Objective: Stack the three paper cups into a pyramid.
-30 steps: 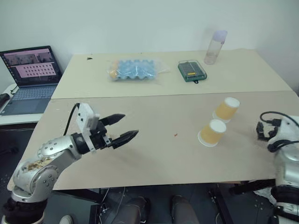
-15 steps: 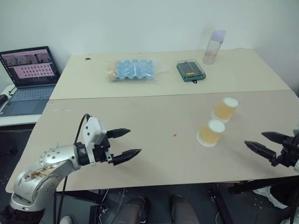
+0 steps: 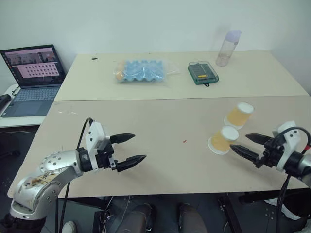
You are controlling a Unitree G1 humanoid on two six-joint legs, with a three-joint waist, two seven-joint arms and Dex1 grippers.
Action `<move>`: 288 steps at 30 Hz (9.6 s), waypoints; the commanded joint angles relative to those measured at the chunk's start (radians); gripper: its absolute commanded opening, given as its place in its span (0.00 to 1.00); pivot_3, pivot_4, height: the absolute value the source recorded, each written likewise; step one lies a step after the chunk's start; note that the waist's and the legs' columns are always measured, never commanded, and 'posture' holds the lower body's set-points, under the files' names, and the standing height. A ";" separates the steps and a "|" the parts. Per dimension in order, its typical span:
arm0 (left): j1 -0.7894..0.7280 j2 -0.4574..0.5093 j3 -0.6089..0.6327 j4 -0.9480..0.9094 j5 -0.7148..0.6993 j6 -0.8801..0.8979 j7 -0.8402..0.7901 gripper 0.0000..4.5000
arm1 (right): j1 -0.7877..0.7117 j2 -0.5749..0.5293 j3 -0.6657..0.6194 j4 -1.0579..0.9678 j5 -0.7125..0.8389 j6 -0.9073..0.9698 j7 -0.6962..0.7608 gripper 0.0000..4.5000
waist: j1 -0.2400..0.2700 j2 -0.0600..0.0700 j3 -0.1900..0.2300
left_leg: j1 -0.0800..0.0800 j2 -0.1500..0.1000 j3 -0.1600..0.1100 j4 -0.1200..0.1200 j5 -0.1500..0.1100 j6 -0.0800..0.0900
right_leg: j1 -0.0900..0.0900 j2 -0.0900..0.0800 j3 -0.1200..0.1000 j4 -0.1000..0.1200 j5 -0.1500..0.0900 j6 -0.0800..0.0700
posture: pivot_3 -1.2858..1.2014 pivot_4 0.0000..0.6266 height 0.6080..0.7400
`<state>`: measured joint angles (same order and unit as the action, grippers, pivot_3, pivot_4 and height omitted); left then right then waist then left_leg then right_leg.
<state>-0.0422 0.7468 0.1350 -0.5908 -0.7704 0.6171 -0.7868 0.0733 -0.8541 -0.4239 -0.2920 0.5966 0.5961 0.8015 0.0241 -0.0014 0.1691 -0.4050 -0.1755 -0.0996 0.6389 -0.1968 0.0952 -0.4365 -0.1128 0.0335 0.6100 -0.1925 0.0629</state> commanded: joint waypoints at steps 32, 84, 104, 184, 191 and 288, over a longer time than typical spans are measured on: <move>-0.018 0.009 0.032 -0.049 -0.022 0.023 0.071 1.00 | -0.266 0.108 0.139 0.091 -0.086 -0.034 -0.049 0.57 | -0.004 -0.001 0.000 | 0.001 0.000 0.001 0.000 0.001 -0.002 | 0.000 0.004 0.000 0.001 0.002 -0.002 | 0.52 0.24 1.00; -0.043 -0.004 0.023 -0.042 -0.019 0.037 0.098 1.00 | -0.795 0.235 0.504 0.123 -0.194 0.135 0.123 1.00 | -0.008 -0.006 0.000 | 0.001 0.002 0.002 0.001 0.003 -0.004 | -0.004 0.008 0.001 0.003 0.005 -0.006 | 0.52 0.24 1.00; -0.075 -0.022 0.010 0.000 0.004 0.039 0.092 1.00 | -0.545 0.280 -0.152 -0.193 -0.185 0.413 -0.577 1.00 | -0.008 -0.006 -0.001 | -0.001 0.005 0.006 0.001 0.003 -0.005 | -0.002 0.005 0.005 0.004 0.006 -0.006 | 0.52 0.24 1.00; -0.111 -0.040 0.035 -0.015 0.002 0.080 0.132 1.00 | -0.743 0.439 0.091 0.611 -0.370 -0.301 -0.635 0.58 | -0.037 -0.006 -0.001 | 0.004 0.012 0.007 0.001 0.004 -0.010 | -0.001 0.019 0.007 0.004 0.009 -0.012 | 0.52 0.24 1.00; -0.113 -0.045 0.032 -0.016 0.002 0.081 0.140 1.00 | -0.706 0.298 0.087 0.359 -0.093 -0.099 -0.244 0.58 | -0.036 -0.005 0.000 | 0.002 0.012 0.007 0.001 0.003 -0.010 | -0.002 0.019 0.007 0.003 0.009 -0.012 | 0.52 0.24 1.00; 0.066 -0.427 -0.009 -0.290 0.585 0.033 0.925 1.00 | -0.420 -0.047 0.160 -0.177 0.122 0.119 0.241 0.98 | 0.011 -0.014 -0.002 | 0.002 0.017 0.017 0.006 -0.001 -0.007 | 0.001 0.015 0.008 0.000 0.011 -0.010 | 0.52 0.24 1.00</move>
<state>0.0256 0.3225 0.1050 -0.8550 -0.2217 0.6863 0.1278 -0.3379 -0.8843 -0.2207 -0.4676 0.7109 0.7476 1.0395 0.0350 -0.0159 0.1675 -0.4029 -0.1584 -0.0823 0.6444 -0.1973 0.0884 -0.4355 -0.0983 0.0414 0.6103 -0.1831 0.0552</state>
